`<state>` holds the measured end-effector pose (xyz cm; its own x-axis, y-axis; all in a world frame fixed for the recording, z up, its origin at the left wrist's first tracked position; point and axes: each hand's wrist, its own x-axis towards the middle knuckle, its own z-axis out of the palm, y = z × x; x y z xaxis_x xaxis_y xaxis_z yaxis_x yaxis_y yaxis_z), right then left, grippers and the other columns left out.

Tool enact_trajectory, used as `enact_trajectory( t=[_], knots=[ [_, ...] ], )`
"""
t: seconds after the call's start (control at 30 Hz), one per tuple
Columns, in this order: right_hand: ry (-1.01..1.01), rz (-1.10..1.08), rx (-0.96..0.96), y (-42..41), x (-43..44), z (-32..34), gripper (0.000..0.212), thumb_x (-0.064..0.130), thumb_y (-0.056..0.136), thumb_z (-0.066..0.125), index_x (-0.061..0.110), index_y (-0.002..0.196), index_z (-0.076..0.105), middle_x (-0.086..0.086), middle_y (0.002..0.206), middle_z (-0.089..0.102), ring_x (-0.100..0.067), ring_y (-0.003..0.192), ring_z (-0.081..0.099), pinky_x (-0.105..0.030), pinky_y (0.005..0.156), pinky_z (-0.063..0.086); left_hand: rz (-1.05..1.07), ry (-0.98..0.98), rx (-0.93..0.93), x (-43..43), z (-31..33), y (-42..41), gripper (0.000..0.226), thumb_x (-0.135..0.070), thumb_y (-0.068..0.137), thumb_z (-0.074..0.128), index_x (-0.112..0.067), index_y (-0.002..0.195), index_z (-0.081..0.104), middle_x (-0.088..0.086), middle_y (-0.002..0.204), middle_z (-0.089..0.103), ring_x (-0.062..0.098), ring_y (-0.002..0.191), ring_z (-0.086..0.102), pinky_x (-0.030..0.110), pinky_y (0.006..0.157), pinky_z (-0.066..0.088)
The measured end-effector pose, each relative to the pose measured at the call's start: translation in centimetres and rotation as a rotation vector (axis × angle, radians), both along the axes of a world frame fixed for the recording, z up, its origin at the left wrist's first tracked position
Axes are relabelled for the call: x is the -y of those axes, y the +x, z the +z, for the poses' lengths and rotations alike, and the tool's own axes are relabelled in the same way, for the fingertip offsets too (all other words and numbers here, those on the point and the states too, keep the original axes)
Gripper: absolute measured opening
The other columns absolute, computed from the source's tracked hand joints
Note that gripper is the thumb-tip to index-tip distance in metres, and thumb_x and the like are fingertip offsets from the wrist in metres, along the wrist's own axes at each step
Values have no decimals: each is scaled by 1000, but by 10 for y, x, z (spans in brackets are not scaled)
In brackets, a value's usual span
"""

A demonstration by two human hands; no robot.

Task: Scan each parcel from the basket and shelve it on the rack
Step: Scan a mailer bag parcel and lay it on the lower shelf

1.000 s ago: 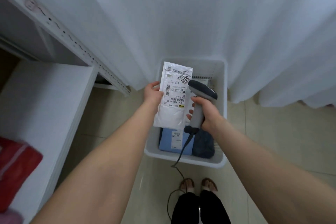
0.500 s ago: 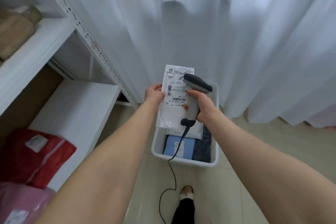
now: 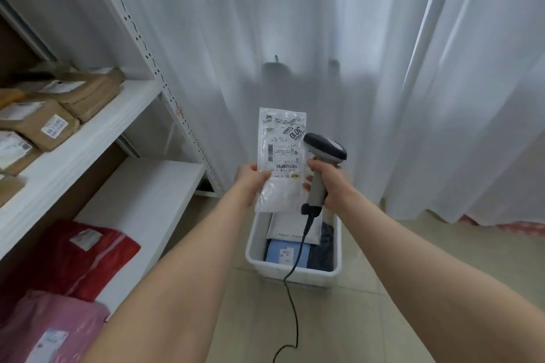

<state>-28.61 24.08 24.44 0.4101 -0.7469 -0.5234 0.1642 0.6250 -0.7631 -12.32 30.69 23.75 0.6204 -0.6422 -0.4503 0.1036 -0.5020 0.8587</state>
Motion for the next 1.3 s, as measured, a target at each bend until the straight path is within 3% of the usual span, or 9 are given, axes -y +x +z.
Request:
enact_trajectory(
  t=[0.23,0.53,0.8,1.17,1.3],
  knots=[
    [-128,151,-129,-7,-36,9,7,4,86,64,5,93,62,-13,74,68,-15,47,62,-23,46,49,163,-7,122,-16,0,13,29,-1,89,58,-6,117,65,11,112,68,27,99,65,40,91,54],
    [-170,234,-180,14,-74,23,6,9,88,63,5,92,62,-7,58,67,-13,46,60,-23,45,49,225,-3,136,-42,0,43,25,1,86,58,-9,106,70,5,96,69,23,85,65,29,78,54],
    [-202,284,-244,35,-96,35,5,8,87,62,5,89,59,-7,58,60,-14,46,57,-22,45,48,225,-16,107,-57,1,61,21,-1,88,59,-7,107,69,4,90,66,19,73,61,25,65,48],
    [-159,244,-221,67,-122,50,4,5,87,60,6,85,56,-8,57,56,-13,40,52,-20,41,44,260,-14,111,-86,13,91,24,2,90,55,-4,110,66,11,111,67,20,81,58,23,69,46],
    [-85,205,-103,87,-132,48,8,7,89,63,5,96,60,-10,68,63,-15,51,59,-22,46,49,244,-22,148,-108,15,105,26,0,90,55,-6,113,66,10,113,67,17,81,57,22,66,46]
  ],
)
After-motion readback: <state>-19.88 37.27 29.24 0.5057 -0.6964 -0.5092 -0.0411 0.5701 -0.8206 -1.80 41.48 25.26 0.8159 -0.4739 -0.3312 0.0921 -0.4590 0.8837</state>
